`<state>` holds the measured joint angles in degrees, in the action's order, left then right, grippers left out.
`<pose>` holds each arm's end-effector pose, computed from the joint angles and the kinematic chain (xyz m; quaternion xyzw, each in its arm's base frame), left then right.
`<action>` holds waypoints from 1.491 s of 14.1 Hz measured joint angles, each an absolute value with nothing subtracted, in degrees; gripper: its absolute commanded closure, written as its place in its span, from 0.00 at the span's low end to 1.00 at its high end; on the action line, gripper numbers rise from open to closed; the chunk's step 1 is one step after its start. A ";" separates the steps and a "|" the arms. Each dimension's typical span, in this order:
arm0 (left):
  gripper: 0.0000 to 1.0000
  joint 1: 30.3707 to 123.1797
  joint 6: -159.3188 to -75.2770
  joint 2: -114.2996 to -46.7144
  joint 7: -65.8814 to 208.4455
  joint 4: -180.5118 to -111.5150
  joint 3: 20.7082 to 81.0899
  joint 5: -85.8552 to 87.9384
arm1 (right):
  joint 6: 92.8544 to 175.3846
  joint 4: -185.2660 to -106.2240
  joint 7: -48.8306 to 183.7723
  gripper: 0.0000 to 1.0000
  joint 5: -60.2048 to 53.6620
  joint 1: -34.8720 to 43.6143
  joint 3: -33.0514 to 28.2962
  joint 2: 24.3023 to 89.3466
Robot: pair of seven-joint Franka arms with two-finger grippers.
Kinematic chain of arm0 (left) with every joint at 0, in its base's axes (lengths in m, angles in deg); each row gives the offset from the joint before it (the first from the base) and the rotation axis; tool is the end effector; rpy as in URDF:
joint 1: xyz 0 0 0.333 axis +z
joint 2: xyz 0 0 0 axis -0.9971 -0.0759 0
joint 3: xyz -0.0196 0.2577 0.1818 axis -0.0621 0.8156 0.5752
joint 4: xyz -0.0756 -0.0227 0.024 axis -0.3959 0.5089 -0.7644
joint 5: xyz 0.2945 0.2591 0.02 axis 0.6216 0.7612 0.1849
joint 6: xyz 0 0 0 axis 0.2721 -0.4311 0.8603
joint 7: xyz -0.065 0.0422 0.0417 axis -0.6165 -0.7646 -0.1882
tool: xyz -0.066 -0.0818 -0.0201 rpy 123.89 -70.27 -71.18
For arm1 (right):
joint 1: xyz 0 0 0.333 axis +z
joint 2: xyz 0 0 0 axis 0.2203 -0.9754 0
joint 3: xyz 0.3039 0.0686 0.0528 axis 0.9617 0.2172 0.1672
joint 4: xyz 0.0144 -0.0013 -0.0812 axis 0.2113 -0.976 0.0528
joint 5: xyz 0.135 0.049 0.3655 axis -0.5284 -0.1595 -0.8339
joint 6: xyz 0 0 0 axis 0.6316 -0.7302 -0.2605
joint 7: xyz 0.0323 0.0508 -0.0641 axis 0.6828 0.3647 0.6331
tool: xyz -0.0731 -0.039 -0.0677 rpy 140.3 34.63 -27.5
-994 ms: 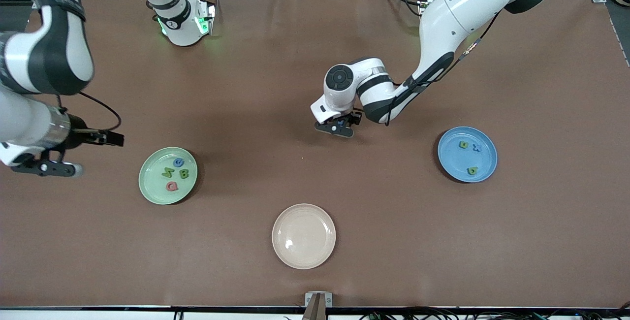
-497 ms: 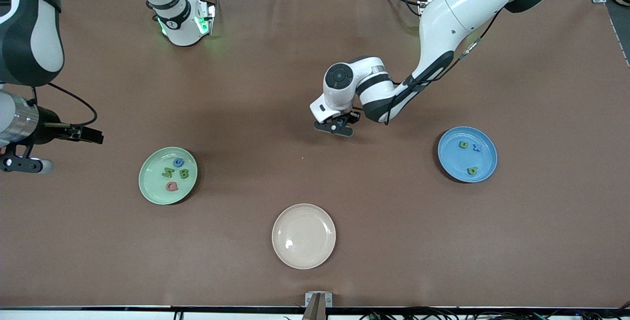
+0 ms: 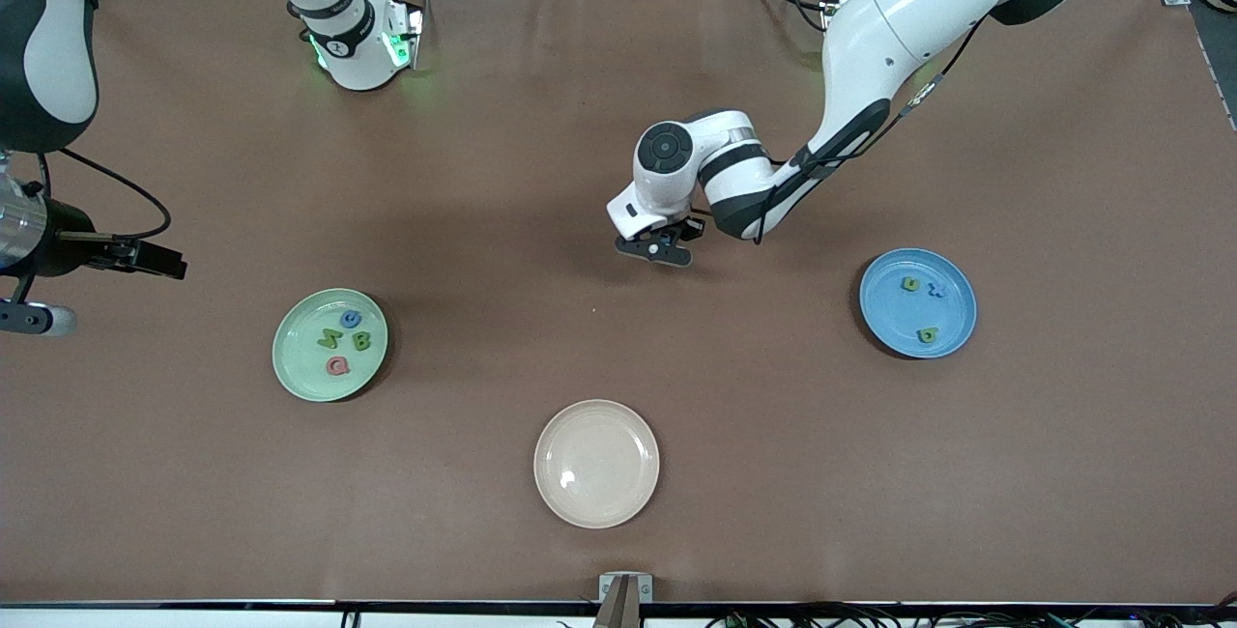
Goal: Sort upper and lower case letters into plates
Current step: 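Grasp the m and carry it to the blue plate while the right gripper retracts, then lower the m onto the blue plate and open the left gripper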
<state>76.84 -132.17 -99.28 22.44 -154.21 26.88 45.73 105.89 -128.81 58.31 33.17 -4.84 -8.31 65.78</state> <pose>0.4103 -0.4617 0.1741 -0.9904 0.1284 0.0490 0.0110 0.6184 -0.0226 0.5400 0.9946 -0.0651 -0.0784 0.0212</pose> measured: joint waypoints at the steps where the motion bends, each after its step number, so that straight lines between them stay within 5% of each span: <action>1: 0.89 76.85 -132.17 -99.28 22.44 -154.21 26.88 45.72 | 105.60 -128.77 58.29 0.00 33.14 -4.82 -8.10 65.73; 12: 0.90 82.58 -121.62 -93.49 31.40 -150.85 26.84 43.67 | 104.13 -130.97 58.26 0.00 31.92 -7.98 -5.11 71.62; 18: 0.90 95.45 -120.28 -84.52 47.65 -152.63 26.09 43.13 | 104.05 -137.40 58.26 0.00 31.99 -10.64 -1.71 79.26; 21: 0.90 106.82 -120.24 -83.35 52.76 -156.35 20.86 43.10 | 104.07 -139.22 58.27 0.00 32.50 -10.74 -1.17 81.84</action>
<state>106.82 -120.24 -83.35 52.76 -156.35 20.86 43.10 104.07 -139.22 58.27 32.50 -10.74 -1.17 81.84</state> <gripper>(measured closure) 0.731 0.000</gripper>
